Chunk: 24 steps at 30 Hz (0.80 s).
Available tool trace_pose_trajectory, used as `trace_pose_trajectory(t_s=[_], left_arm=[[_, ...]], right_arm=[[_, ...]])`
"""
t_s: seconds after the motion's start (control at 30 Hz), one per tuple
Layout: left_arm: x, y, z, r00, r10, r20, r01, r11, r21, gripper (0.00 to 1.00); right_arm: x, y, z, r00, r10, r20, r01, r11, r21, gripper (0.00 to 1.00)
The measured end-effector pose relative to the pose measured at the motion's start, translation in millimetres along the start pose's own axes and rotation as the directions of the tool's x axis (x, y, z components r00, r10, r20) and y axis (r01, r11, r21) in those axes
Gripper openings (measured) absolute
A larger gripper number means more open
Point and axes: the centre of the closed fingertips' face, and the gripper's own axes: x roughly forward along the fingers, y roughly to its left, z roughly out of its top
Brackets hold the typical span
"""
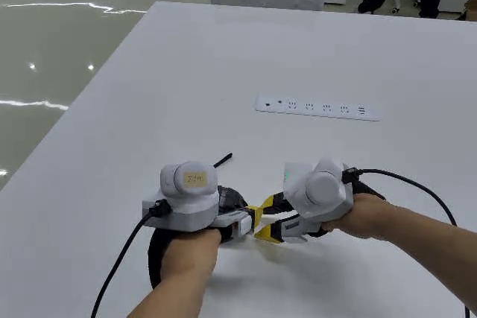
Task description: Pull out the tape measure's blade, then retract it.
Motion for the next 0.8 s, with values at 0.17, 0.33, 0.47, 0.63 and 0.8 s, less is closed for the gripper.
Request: trace_pose_trajectory(t_s=[0.17,0.33,0.47,0.63,0.8], left_arm=[[-6.8,-4.5,-0.7,0.9999,-0.011,0.001,0.011,1.000,0.029,0.77],[-11.4,-9.2,-1.8,0.9994,-0.034,0.000,0.034,0.997,0.068,0.80],[-11.1,-15.4,1.0,0.9980,-0.062,-0.012,0.062,0.992,0.108,0.84],[-14.4,-25.4,-0.6,0.9946,-0.101,-0.023,0.104,0.981,0.165,0.88],[-20.6,-32.5,-4.4,0.9896,-0.137,-0.042,0.143,0.967,0.212,0.91]], right_arm=[[-10.0,1.7,-1.1,0.9998,-0.019,0.008,0.019,1.000,0.012,0.28],[-18.8,-3.1,-5.2,0.9977,-0.066,0.016,0.065,0.995,0.070,0.36],[-26.5,2.1,-3.5,0.9960,-0.084,0.032,0.081,0.993,0.081,0.39],[-35.3,3.4,-7.7,0.9928,-0.115,0.035,0.110,0.987,0.115,0.42],[-47.5,1.5,-12.2,0.9879,-0.150,0.040,0.142,0.977,0.156,0.46]])
